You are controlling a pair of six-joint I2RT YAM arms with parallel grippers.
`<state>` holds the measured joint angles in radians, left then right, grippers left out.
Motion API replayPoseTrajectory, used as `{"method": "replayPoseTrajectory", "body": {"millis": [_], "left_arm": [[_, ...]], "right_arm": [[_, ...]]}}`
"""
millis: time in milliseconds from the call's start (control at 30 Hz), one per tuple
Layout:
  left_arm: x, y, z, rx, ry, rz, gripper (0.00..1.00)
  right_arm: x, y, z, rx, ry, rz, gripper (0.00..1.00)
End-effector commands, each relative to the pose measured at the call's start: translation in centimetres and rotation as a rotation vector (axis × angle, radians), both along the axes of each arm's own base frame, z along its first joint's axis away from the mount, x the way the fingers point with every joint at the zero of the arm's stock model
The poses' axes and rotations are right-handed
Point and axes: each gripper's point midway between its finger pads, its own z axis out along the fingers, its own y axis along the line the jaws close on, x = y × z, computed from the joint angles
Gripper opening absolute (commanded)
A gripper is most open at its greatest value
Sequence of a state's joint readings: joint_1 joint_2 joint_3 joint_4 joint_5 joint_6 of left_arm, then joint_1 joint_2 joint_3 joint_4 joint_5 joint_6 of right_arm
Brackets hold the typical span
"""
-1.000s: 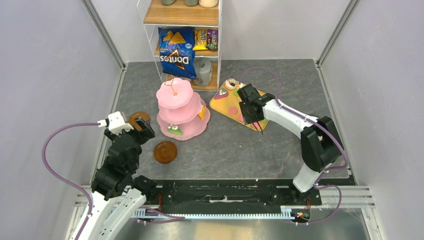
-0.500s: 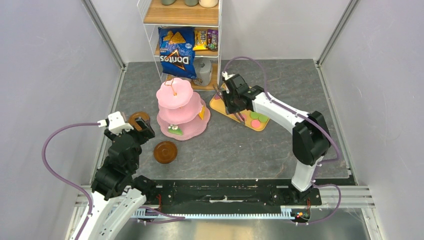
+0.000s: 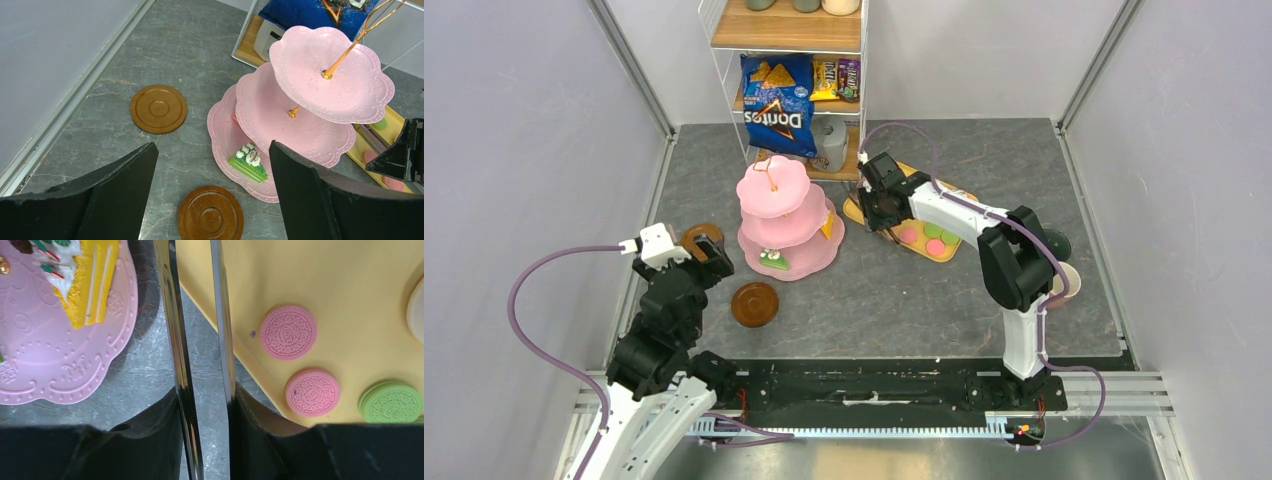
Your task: Serve the afternoon tea
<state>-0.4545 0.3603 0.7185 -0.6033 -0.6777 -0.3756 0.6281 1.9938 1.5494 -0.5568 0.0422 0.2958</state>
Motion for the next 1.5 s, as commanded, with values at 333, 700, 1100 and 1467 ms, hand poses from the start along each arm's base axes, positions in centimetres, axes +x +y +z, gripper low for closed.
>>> {"method": "replayPoseTrajectory", "body": {"millis": [333, 700, 1100, 1467], "left_arm": [[0.4, -0.1, 0.5, -0.024, -0.025, 0.008, 0.9], [0.5, -0.2, 0.5, -0.024, -0.024, 0.007, 0.9], [0.6, -0.3, 0.4, -0.023, -0.021, 0.004, 0.9], [0.6, -0.3, 0.3, -0.019, -0.015, 0.002, 0.9]], "right_arm": [[-0.6, -5.1, 2.0, -0.13, -0.058, -0.084, 0.44], [-2.3, -8.5, 3.1, -0.194, -0.07, -0.13, 0.44], [-2.7, -10.0, 4.1, -0.235, -0.126, -0.025, 0.52], [-1.3, -9.9, 2.3, -0.236, -0.107, 0.004, 0.53]]}}
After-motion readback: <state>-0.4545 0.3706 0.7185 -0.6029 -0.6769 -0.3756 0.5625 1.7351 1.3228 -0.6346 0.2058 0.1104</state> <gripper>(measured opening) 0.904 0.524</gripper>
